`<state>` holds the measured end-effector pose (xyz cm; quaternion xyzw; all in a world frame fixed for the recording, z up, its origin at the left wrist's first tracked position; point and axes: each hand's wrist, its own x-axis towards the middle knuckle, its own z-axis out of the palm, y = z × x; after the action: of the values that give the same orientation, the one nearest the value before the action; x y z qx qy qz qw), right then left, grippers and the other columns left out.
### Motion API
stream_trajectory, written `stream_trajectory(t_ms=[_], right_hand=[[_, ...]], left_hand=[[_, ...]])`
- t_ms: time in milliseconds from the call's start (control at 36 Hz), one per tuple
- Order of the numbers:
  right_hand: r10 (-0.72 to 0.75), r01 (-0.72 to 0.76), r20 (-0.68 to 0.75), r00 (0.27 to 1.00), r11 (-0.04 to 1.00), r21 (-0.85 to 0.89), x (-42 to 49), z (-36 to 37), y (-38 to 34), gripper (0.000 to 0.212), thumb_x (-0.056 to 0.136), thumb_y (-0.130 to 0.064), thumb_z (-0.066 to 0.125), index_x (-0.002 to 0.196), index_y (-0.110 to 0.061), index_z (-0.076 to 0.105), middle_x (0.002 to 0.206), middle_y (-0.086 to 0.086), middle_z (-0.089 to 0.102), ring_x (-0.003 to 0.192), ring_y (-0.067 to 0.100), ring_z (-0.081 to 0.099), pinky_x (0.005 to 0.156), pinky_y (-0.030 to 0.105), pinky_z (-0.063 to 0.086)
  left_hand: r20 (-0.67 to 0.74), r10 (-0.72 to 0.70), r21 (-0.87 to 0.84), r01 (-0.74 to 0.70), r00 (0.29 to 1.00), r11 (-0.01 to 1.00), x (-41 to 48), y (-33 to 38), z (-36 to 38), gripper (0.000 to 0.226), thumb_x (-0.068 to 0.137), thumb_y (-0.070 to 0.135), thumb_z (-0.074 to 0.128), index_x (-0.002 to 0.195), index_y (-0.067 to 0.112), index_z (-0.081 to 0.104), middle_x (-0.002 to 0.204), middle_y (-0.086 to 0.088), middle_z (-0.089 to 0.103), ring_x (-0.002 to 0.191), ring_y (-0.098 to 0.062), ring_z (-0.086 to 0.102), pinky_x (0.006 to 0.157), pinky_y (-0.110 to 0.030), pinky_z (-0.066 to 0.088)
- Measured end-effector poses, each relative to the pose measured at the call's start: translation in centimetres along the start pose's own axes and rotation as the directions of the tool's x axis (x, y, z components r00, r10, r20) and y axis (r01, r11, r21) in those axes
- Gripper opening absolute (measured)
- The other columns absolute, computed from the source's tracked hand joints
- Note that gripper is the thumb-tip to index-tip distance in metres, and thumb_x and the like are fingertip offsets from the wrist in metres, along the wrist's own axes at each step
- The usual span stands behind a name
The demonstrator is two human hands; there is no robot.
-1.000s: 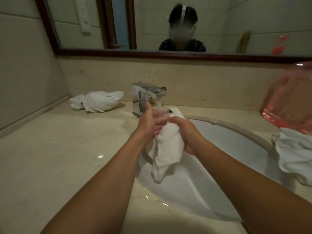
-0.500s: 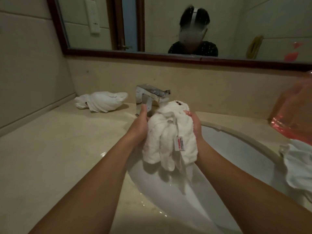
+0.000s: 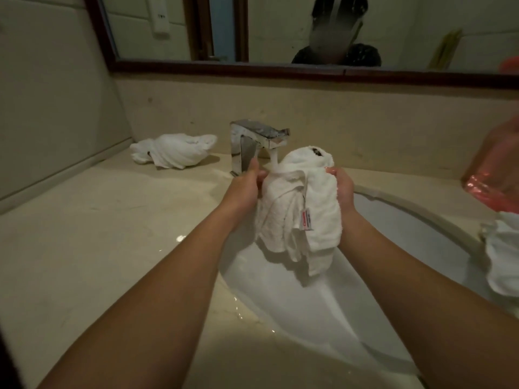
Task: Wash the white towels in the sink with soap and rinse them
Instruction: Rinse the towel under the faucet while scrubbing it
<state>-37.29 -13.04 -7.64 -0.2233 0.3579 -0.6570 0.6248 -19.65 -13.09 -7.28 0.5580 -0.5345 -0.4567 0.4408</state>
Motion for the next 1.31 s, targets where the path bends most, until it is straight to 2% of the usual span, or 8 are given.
stream_trajectory(t_ms=[83, 167, 361, 556, 667, 889, 1028, 1306], right_hand=[[-0.036, 0.039, 0.05, 0.998, 0.998, -0.058, -1.2, 0.7, -0.4, 0.016, 0.082, -0.012, 0.065, 0.066, -0.015, 0.063, 0.065, 0.004, 0.057, 0.06, 0.017, 0.059, 0.06, 0.022, 0.05], [-0.052, 0.052, 0.164, 0.985, 0.999, 0.002, -1.9, 1.3, -0.4, 0.078, 0.108, -0.009, 0.029, 0.038, -0.015, 0.062, 0.045, 0.0, 0.057, 0.038, 0.011, 0.059, 0.041, 0.015, 0.045], [0.005, 0.007, 0.133, 0.991, 0.996, -0.09, -1.7, 1.1, 0.1, 0.075, 0.105, -0.005, 0.03, 0.034, -0.019, 0.05, 0.041, -0.004, 0.044, 0.034, 0.008, 0.047, 0.039, 0.012, 0.038], [0.169, -0.139, 0.04, 0.985, 0.903, -0.407, -0.3, -0.9, 1.0, 0.025, 0.096, -0.025, 0.054, 0.085, -0.009, 0.069, 0.073, 0.009, 0.068, 0.063, 0.021, 0.068, 0.066, 0.028, 0.052], [0.233, -0.198, 0.0, 0.973, 0.827, -0.526, -0.7, -2.0, 1.0, 0.043, 0.099, -0.043, 0.062, 0.125, -0.012, 0.076, 0.115, 0.013, 0.079, 0.109, 0.033, 0.076, 0.104, 0.047, 0.056], [0.27, -0.179, 0.099, 0.958, 0.829, -0.53, -1.7, -0.6, 1.4, 0.078, 0.093, -0.08, 0.051, 0.127, -0.014, 0.074, 0.117, 0.016, 0.079, 0.104, 0.034, 0.078, 0.09, 0.045, 0.059], [0.286, -0.195, 0.14, 0.948, 0.869, -0.455, -0.7, -1.6, 2.2, 0.062, 0.089, -0.029, 0.08, 0.145, -0.012, 0.06, 0.132, 0.021, 0.071, 0.116, 0.04, 0.073, 0.095, 0.056, 0.06], [0.167, -0.108, 0.333, 0.928, 0.976, -0.19, -0.4, -2.9, 0.3, 0.082, 0.08, 0.024, 0.028, 0.147, -0.013, 0.057, 0.13, 0.02, 0.067, 0.105, 0.039, 0.073, 0.081, 0.05, 0.064]], left_hand=[[0.033, -0.049, -0.055, 0.05, 0.998, 0.997, -0.2, 0.3, 0.4, 0.074, 0.109, 0.067, 0.015, 0.094, 0.028, 0.077, 0.104, 0.001, 0.079, 0.11, -0.022, 0.071, 0.111, -0.046, 0.05], [0.167, -0.149, -0.191, 0.18, 0.975, 0.965, -0.7, 0.2, 0.9, 0.08, 0.103, 0.077, 0.009, 0.117, 0.031, 0.073, 0.112, -0.002, 0.079, 0.117, -0.027, 0.071, 0.1, -0.042, 0.057], [0.3, -0.338, -0.252, 0.416, 0.892, 0.874, -0.1, 0.4, 0.4, 0.093, 0.097, 0.086, 0.02, 0.127, 0.018, 0.075, 0.112, -0.015, 0.08, 0.107, -0.034, 0.075, 0.087, -0.043, 0.058], [0.18, -0.351, -0.298, 0.391, 0.919, 0.871, 0.4, 0.3, 0.2, 0.065, 0.108, 0.064, 0.035, 0.13, 0.015, 0.072, 0.113, -0.015, 0.08, 0.109, -0.035, 0.074, 0.091, -0.043, 0.059], [0.124, -0.303, -0.362, 0.327, 0.945, 0.873, 0.5, 0.5, 0.2, 0.051, 0.112, 0.05, 0.041, 0.131, 0.011, 0.067, 0.113, -0.014, 0.079, 0.107, -0.035, 0.075, 0.096, -0.048, 0.06], [0.09, -0.184, -0.417, 0.205, 0.979, 0.886, 0.5, 0.6, 0.6, 0.053, 0.11, 0.052, 0.046, 0.13, 0.008, 0.068, 0.118, -0.013, 0.078, 0.11, -0.034, 0.075, 0.1, -0.051, 0.059], [-0.006, -0.031, -0.32, 0.027, 1.0, 0.947, -0.2, 0.7, 0.4, 0.037, 0.111, 0.046, 0.048, 0.121, 0.013, 0.064, 0.126, -0.014, 0.072, 0.113, -0.031, 0.072, 0.101, -0.054, 0.059], [-0.154, -0.008, -0.206, -0.024, 0.988, 0.978, -0.3, 0.7, 0.5, 0.034, 0.111, 0.05, 0.043, 0.118, 0.023, 0.062, 0.113, 0.0, 0.07, 0.107, -0.023, 0.068, 0.105, -0.05, 0.055]])
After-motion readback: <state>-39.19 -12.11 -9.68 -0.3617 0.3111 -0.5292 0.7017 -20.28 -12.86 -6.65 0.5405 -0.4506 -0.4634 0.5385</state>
